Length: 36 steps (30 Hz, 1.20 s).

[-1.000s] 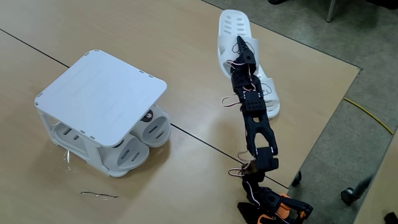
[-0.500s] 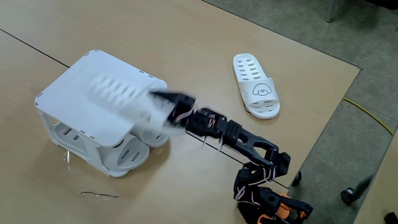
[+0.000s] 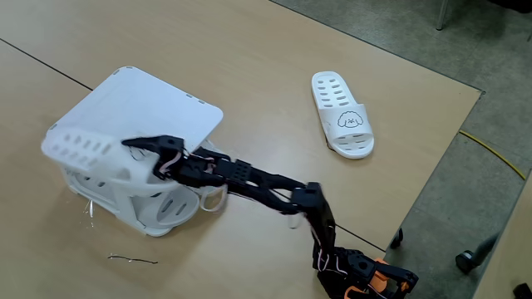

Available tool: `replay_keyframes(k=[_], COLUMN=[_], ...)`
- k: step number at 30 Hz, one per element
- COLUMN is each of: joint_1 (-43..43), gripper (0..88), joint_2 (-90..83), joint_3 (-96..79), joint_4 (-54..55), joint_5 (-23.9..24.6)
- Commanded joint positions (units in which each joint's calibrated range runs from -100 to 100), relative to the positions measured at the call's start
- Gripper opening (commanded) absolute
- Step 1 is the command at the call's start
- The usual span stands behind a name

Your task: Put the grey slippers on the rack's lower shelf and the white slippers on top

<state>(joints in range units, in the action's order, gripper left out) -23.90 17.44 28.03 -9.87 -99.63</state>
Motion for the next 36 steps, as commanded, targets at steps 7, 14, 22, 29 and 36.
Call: replay_keyframes(k=[7,14,22,29,36], joint_1=[9.2,10.2,9.4,9.5,9.5], gripper=[0.6,25.2,41.2,41.0,37.5], joint_2=[24.1,26.4,21.6,8.2,-1.1], joint_3=[35.2,37.1,33.8,17.8,6.0], joint_4=[0.2,0.5,-0.2,-4.8,-4.6], joint_5=[-0.4,-0.4,-0.4,-0.4,-0.4])
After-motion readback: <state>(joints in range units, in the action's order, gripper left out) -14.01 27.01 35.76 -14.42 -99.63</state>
